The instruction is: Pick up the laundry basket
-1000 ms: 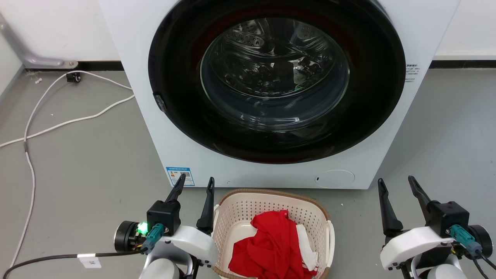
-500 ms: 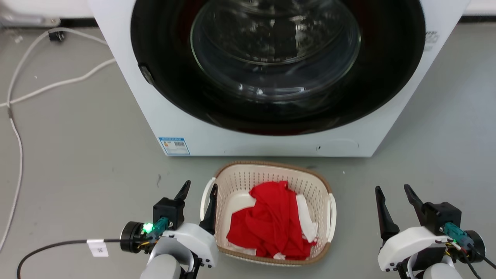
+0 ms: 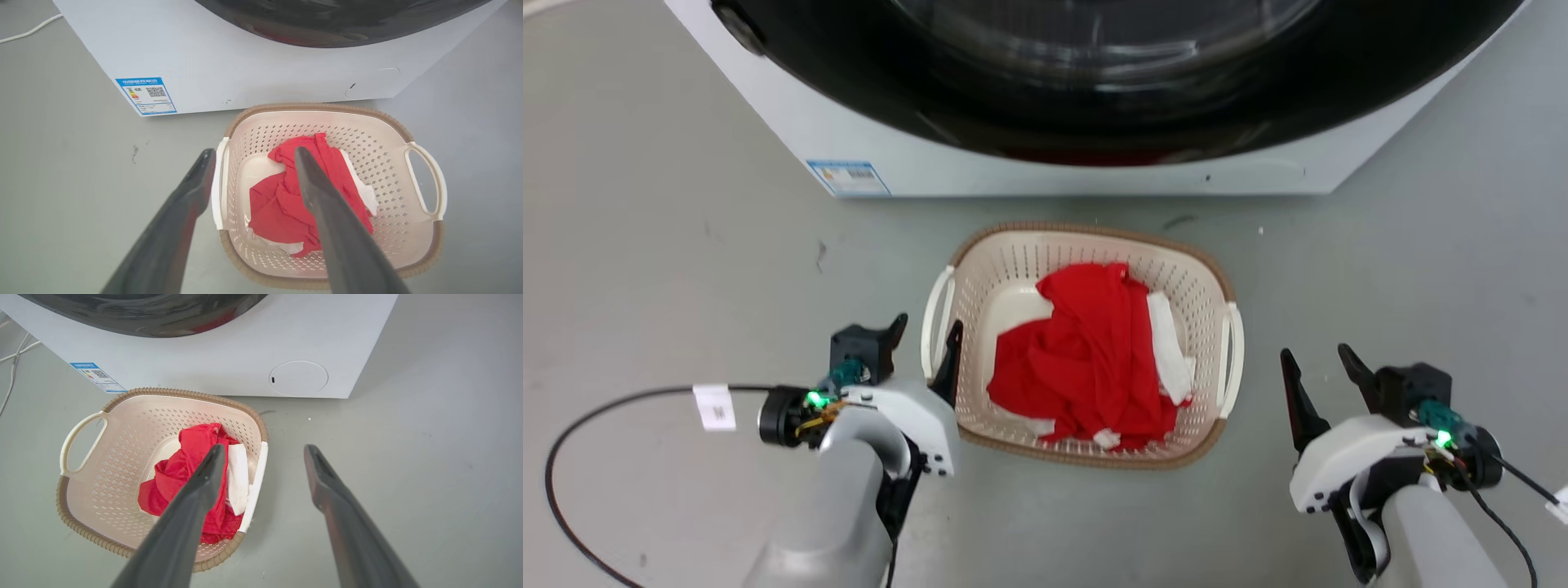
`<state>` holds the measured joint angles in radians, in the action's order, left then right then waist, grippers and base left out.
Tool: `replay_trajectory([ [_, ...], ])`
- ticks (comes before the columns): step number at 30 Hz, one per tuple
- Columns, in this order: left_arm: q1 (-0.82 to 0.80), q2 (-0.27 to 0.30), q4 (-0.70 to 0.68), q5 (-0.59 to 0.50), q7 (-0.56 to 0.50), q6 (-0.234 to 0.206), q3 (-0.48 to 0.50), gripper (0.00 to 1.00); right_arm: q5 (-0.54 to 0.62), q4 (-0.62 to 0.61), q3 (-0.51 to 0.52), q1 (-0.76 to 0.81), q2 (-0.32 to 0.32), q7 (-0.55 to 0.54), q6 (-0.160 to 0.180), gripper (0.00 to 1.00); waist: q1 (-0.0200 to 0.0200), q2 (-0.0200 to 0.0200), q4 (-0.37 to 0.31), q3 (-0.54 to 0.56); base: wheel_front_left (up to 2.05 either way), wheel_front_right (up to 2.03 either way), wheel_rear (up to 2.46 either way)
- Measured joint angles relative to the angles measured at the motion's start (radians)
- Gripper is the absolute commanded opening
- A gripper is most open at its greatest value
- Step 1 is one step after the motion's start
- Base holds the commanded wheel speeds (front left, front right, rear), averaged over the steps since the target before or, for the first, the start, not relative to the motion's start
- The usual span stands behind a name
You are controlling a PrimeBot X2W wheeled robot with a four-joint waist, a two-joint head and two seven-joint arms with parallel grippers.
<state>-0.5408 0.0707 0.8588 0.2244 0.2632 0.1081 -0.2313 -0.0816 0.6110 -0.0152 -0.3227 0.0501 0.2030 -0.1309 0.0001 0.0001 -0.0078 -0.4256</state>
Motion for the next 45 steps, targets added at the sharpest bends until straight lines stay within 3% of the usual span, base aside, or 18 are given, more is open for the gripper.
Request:
replay_trajectory([
  [15,-0.291,0.064,0.26,0.08,-0.019,0.021,-0.094,1.0,-0.079,0.292,-0.129,-0.287,0.0,0.003,0.0,1.0,0.0,0.0,-0.042,-0.252,0.0,0.0,0.0],
  [23,-0.382,0.099,0.285,0.176,-0.088,0.021,-0.204,1.0,-0.151,0.42,-0.212,-0.41,0.0,-0.019,0.0,1.0,0.0,0.0,-0.058,-0.325,0.0,0.0,0.0],
  [37,-0.475,0.164,0.295,0.342,-0.205,0.021,-0.347,1.0,-0.279,0.525,-0.368,-0.567,0.0,-0.072,0.0,1.0,0.0,0.0,-0.07,-0.425,0.0,0.0,0.0],
  [38,-0.479,0.165,0.295,0.352,-0.214,0.021,-0.355,1.0,-0.286,0.532,-0.377,-0.574,0.001,-0.073,0.0,0.73,0.0,0.0,-0.07,-0.43,0.0,0.0,0.0],
  [39,-0.482,0.164,0.295,0.366,-0.226,0.021,-0.362,0.35,-0.295,0.537,-0.388,-0.581,0.001,-0.083,0.0,0.34,0.0,-0.0001,-0.069,-0.433,0.0,0.0,0.0],
  [40,-0.484,0.163,0.293,0.379,-0.233,0.021,-0.37,0.0,-0.3,0.542,-0.399,-0.586,0.001,-0.091,0.0,0.0,0.0,0.0,-0.068,-0.436,0.0,0.0,0.0],
  [45,-0.487,0.173,0.281,0.431,-0.252,0.021,-0.416,0.0,-0.323,0.565,-0.43,-0.609,0.001,-0.093,0.0,0.0,-0.0001,-0.0001,-0.067,-0.44,0.0,0.0,0.0],
])
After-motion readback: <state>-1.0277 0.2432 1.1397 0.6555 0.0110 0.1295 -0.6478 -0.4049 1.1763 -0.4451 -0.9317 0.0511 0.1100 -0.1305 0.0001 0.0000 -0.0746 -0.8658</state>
